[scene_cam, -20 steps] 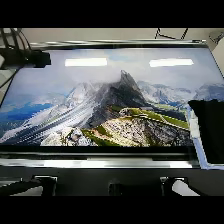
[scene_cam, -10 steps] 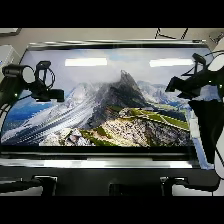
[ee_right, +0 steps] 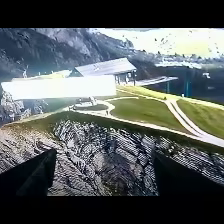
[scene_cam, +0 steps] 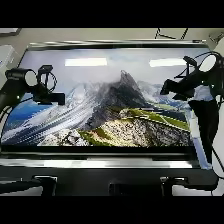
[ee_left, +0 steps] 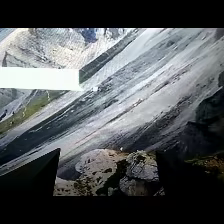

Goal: Fold the clothes and pants, and hang the long-sleeved shirts on hangers.

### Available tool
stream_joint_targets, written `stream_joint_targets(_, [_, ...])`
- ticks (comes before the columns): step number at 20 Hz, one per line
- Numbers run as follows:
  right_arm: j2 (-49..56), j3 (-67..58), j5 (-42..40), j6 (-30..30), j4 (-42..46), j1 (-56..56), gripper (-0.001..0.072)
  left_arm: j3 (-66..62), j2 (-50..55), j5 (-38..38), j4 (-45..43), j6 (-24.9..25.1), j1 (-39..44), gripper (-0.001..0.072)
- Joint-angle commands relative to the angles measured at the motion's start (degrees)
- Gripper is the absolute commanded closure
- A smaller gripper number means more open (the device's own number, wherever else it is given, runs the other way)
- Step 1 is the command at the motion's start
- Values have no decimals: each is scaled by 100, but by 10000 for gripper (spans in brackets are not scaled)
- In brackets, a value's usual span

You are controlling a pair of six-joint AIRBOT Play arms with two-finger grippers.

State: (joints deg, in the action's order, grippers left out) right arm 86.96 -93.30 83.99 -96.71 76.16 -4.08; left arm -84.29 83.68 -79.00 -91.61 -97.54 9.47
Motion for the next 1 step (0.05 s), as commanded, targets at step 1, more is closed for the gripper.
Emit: stream_joint_targets(1, [4, -7, 7, 7, 0, 9, 29, 4, -4, 0, -4, -4, 2, 1])
